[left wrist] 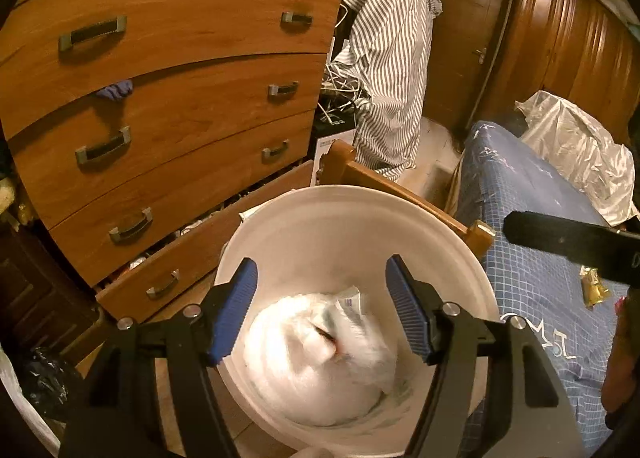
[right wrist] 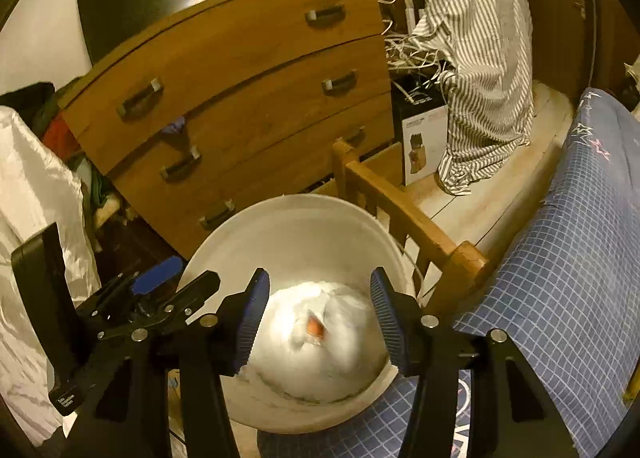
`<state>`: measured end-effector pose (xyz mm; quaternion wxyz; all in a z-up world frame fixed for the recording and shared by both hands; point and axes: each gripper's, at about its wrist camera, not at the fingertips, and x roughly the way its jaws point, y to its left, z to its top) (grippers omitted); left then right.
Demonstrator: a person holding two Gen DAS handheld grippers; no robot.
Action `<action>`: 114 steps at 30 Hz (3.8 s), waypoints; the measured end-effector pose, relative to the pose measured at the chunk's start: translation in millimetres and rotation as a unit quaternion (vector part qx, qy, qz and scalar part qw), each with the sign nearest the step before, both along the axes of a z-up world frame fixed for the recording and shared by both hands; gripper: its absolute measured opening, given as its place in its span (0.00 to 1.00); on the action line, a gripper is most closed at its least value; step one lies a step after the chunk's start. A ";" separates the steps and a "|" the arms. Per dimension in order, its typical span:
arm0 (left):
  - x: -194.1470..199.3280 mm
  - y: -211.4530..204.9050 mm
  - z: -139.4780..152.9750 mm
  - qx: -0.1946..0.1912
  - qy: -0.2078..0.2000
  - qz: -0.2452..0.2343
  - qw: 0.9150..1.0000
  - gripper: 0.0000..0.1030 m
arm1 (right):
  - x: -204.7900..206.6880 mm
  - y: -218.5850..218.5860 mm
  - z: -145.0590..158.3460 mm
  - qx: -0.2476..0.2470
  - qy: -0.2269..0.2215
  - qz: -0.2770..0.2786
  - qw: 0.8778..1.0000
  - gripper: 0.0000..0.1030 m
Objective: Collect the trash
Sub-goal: 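Open both tools to drop the mask and wrapper into the bucket, then swing both tools back toward the remaining trash on the bed, then grasp the small white lid with left tool while right tool grasps the white medicine box, then carry the lid and medicine box in both tools over to the white bucket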
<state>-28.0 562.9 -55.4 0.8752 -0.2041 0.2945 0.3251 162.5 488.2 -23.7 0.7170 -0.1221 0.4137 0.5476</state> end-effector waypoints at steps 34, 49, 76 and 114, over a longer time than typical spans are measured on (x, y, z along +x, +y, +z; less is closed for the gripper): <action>210.7 -438.1 -83.6 -0.010 0.100 -0.479 0.872 0.61 | -22.4 -669.9 -98.0 0.043 -0.059 -0.326 0.942 0.57; 210.9 -437.2 -85.9 0.013 0.111 -0.457 0.883 0.37 | 25.3 -581.5 -82.2 -0.098 -0.205 -0.172 0.958 0.57; 179.8 -427.7 -84.8 -0.003 0.093 -0.430 0.898 0.37 | 23.3 -567.9 -105.8 -0.105 -0.082 -0.195 0.972 0.54; 102.2 -503.2 13.0 0.089 -0.063 -0.396 0.912 0.37 | -70.5 -660.0 -7.4 0.086 -0.256 -0.425 0.864 0.50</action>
